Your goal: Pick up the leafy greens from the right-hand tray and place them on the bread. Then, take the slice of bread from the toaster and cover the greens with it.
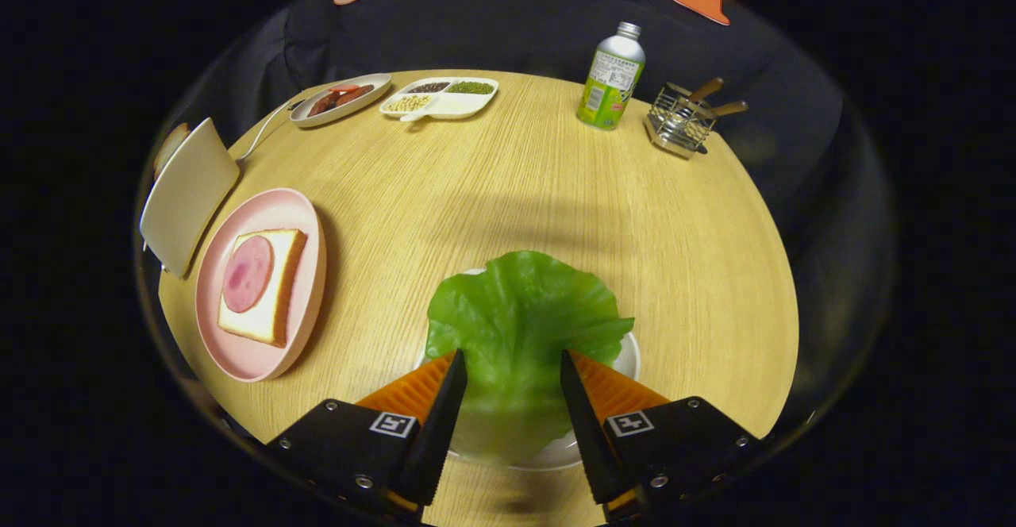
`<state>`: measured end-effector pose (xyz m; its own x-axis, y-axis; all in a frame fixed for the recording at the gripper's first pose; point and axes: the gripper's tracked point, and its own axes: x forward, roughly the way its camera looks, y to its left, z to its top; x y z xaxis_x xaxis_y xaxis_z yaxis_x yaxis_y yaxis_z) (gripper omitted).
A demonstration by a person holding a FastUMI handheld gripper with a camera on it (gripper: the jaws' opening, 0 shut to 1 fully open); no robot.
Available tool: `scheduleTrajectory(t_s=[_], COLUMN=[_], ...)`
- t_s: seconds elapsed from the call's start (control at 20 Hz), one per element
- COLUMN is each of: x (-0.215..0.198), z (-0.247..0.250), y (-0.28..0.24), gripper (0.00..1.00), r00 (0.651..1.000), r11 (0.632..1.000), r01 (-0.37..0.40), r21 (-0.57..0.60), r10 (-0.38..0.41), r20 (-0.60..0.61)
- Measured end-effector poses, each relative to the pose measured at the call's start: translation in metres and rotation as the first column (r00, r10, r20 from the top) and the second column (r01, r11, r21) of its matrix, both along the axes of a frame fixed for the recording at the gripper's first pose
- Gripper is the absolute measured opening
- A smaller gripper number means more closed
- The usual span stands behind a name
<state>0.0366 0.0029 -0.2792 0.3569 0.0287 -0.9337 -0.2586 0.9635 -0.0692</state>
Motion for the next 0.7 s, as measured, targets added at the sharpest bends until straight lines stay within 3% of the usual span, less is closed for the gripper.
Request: scheduleTrajectory(t_s=[0.1,0.15,0.2,0.25,0.35,0.45,0.7], x=[0.0,0.001,0.003,0.005,0.007,0.01,0.029], z=[-0.001,-0.001,-0.002,-0.002,0.0,0.006,0.058], y=[0.006,0.006,0.005,0.004,0.003,0.006,0.036], gripper=[0.57,0.43,0.37,0.25,0.1,0.04,0.03], r00=[1.0,1.0,1.0,0.999,0.998,0.995,0.976], r11=[0.999,0.999,0.999,0.999,0.997,0.994,0.973], r01=[0.016,0.013,0.014,0.029,0.055,0.073,0.058], r21=[0.028,0.032,0.03,0.029,0.048,0.083,0.222], r10=[-0.016,-0.013,-0.014,-0.03,-0.056,-0.078,-0.102], r20=[0.002,0.013,0.021,0.029,0.041,0.061,0.192])
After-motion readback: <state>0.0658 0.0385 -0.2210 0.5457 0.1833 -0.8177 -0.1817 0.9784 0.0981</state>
